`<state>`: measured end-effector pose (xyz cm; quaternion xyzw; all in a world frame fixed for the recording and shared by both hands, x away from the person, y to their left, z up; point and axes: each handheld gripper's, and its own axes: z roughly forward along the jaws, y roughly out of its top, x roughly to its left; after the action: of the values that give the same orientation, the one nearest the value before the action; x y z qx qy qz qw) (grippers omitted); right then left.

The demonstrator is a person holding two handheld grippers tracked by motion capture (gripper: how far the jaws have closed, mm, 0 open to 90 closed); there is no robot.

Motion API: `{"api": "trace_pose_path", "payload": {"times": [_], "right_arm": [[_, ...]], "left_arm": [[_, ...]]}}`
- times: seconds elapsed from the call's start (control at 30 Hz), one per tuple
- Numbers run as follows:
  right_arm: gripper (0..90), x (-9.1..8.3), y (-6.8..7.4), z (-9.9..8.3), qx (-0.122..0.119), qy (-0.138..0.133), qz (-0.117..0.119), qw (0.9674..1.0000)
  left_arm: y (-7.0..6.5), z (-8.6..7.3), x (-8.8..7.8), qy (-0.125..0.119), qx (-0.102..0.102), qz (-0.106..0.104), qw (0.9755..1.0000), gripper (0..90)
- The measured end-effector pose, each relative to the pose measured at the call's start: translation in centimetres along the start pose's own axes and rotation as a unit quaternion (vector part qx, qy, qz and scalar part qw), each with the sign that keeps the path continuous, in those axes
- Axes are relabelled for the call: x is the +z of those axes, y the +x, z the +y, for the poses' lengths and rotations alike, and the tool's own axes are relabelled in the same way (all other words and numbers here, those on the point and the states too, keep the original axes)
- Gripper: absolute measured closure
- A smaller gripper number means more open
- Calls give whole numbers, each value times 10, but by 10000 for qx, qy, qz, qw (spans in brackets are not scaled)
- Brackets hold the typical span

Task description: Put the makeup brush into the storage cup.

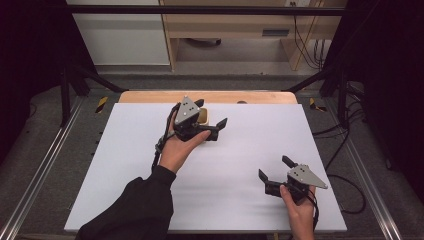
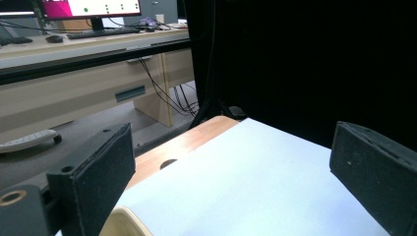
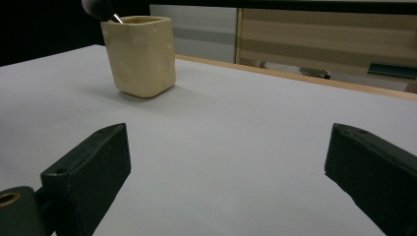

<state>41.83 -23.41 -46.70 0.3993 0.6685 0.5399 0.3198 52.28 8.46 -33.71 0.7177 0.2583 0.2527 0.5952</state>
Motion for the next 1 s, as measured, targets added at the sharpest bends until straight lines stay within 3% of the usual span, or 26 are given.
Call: {"api": "trace_pose_path", "payload": {"times": [0.3,0.83,0.9,1.0], "right_arm": [[37,0,2,-1,-20,68,5,10000],[37,0,4,0,-75,69,-5,9999],[37,0,5,0,-69,80,-2,9999],[37,0,5,0,-77,90,8,9999]], "left_arm": [[-4,-4,-18,0,-33,-179,9998,27],[-23,-18,-44,189,233,-537,9981,25],[-25,-20,-46,189,223,-578,9979,25],[-27,-21,-50,105,2,-716,9974,25]]}}
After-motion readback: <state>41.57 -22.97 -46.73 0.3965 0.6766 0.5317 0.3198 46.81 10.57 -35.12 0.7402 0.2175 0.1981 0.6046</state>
